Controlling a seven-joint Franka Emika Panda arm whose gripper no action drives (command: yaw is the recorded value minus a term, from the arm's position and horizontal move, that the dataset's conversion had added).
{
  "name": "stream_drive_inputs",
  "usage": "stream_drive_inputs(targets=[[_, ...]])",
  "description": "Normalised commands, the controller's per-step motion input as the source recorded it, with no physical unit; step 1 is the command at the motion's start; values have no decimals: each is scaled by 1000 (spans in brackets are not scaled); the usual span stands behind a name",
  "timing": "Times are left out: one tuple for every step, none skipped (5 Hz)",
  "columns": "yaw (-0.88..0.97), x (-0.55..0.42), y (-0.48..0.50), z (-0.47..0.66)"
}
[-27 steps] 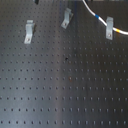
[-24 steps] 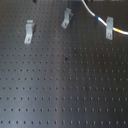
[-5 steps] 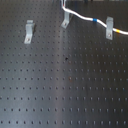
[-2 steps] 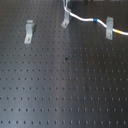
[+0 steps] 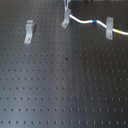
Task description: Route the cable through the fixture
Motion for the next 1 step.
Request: stream_drive_inputs(targets=[[-194, -179, 87, 301]])
